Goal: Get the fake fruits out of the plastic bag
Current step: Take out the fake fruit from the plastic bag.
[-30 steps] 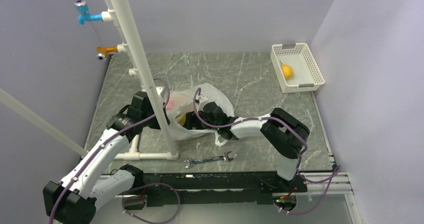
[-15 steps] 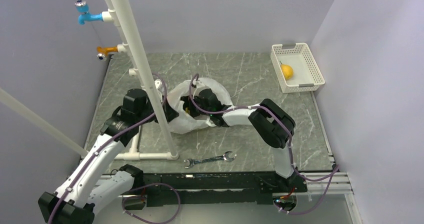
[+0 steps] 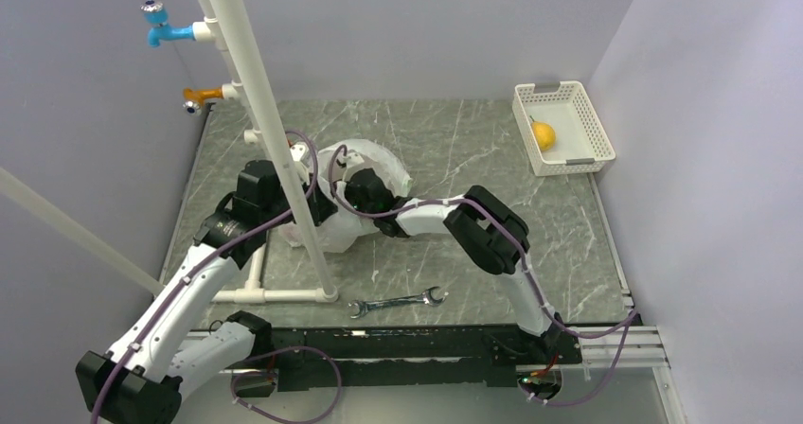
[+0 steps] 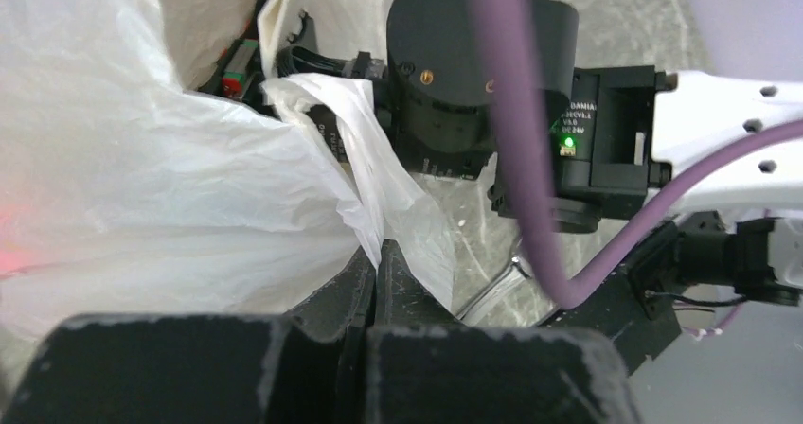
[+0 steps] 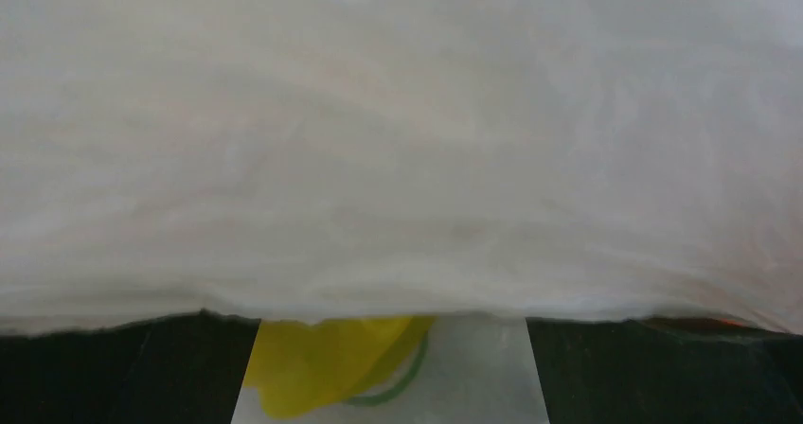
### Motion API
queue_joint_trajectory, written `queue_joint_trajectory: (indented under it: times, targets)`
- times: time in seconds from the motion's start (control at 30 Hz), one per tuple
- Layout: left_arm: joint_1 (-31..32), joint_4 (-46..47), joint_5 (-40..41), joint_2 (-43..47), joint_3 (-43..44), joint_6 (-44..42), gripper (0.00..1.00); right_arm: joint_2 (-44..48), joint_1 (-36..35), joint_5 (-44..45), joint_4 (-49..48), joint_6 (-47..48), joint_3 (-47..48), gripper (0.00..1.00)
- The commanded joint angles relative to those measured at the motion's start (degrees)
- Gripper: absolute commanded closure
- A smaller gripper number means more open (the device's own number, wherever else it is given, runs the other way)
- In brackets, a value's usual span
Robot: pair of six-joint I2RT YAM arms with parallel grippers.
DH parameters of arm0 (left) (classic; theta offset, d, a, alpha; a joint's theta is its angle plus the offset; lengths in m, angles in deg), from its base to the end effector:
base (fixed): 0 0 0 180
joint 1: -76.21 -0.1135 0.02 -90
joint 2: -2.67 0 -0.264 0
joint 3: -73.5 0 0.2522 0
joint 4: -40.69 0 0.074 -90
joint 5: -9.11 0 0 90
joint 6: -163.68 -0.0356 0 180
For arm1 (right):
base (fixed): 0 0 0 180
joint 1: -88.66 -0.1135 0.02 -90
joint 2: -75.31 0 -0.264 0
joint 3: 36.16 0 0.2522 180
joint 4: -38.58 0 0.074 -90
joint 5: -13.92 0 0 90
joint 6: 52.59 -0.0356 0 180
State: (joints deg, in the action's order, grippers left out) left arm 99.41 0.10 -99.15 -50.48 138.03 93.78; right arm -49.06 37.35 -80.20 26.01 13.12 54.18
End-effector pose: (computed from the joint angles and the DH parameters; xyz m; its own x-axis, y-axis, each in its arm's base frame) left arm 0.1822 -0.0902 0.3219 -0.6362 -0.0824 -0.7671 0.4332 0.7846 -0.4436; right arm 0.2980 0.3762 0.1502 -0.5459 -0.0253 -0.8375 -0.6536 0.6382 0.4068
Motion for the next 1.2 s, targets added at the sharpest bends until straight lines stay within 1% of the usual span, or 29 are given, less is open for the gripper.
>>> queue_joint_trajectory:
  times: [0.0, 0.1, 0.13, 0.27, 0.33, 0.37, 0.4, 0.43, 0.53, 0.6, 0.73, 0.8, 0.93, 1.0, 1.17]
  targets:
    - [0.29, -2.05, 5.03, 2.28, 1.72, -1.45, 1.0, -3.64, -2.74, 12.92, 9.38, 5.37, 1.72, 0.02]
    - [0.27, -1.07, 6.74, 5.11, -0.12, -0.7, 1.0, -6.99, -4.02, 18.97, 16.22, 7.0, 6.07, 0.06]
    - [0.3, -1.08, 7.51, 5.89, -0.36, -0.56, 1.0, -7.72, -4.06, 19.1, 17.65, 6.55, 6.91, 0.09]
    - [0.27, -1.49, 11.38, 9.01, -1.45, -0.15, 1.0, -7.2, -4.05, 17.28, 13.16, 7.27, 3.26, 0.2]
    - [0.27, -2.37, 13.26, 9.72, -1.79, -0.02, 1.0, -7.13, -3.98, 16.11, 12.45, 8.06, 2.88, 0.29]
    - [0.27, -2.81, 13.98, 10.0, -1.93, 0.07, 1.0, -6.8, -3.88, 15.7, 12.25, 8.19, 2.54, 0.36]
    - [0.27, -3.13, 14.43, 10.33, -2.23, 0.11, 1.0, -6.04, -3.72, 15.54, 10.96, 8.05, 1.7, 0.44]
    - [0.27, -3.41, 14.82, 10.66, -2.55, 0.18, 1.0, -5.01, -3.46, 15.05, 9.52, 7.73, 0.21, 0.48]
    - [0.27, -4.07, 15.71, 11.27, -3.81, 0.55, 1.0, -0.81, -1.48, 12.62, 5.21, 5.73, -3.84, 0.54]
    - [0.27, -4.6, 16.06, 11.18, -4.4, 0.64, 1.0, 2.77, 0.07, 12.12, 3.46, 3.9, -6.73, 0.62]
    - [0.27, -4.83, 15.1, 10.4, -5.39, 0.12, 1.0, 12.13, 3.06, 11.5, -1.74, 2.29, -14.43, 0.72]
    - [0.26, -4.04, 12.2, 9.29, -5.83, -0.74, 1.0, 15.8, 4.61, 8.96, -3.17, 1.87, -17.18, 0.75]
    - [0.29, -2.3, 5.69, 5.16, -5.33, -3.59, 1.0, 21.44, 6.98, 1.84, -4.82, 1.46, -21.1, 0.77]
    - [0.35, -1.3, 2.32, 2.29, -4.81, -4.93, 1.0, 23.97, 7.1, -0.61, -4.93, 2.0, -23.12, 0.81]
    - [0.35, -0.23, -3.33, -3.14, -3.72, -8.33, 1.0, 30.94, 7.72, -1.52, -6.26, 0.95, -29.29, 0.82]
